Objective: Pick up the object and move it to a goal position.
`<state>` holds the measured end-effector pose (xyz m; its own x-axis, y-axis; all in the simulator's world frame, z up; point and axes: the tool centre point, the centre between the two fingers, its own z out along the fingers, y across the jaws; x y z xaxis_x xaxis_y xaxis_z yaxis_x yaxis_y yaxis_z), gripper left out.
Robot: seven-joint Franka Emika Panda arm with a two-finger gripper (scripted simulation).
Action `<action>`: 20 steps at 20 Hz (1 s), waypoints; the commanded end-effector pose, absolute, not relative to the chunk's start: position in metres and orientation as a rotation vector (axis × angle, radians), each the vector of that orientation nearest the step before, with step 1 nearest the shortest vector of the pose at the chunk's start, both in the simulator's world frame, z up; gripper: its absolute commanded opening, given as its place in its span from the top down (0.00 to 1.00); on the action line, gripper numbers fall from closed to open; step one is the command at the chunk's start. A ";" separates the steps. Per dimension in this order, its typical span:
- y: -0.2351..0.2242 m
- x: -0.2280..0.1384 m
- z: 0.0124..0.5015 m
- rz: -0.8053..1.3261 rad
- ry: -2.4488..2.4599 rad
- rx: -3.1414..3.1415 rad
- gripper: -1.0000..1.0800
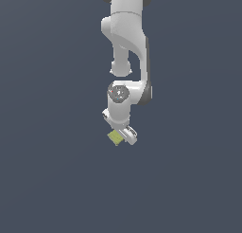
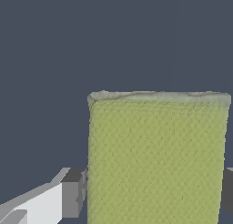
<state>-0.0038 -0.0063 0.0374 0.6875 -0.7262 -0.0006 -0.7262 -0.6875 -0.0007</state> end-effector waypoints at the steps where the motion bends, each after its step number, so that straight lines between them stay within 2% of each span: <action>1: -0.002 -0.006 0.052 -0.003 1.241 -2.884 1.00; 7: 0.013 -0.016 0.101 -0.001 1.241 -2.883 1.00; 20: 0.053 -0.041 0.237 -0.002 1.244 -2.886 1.00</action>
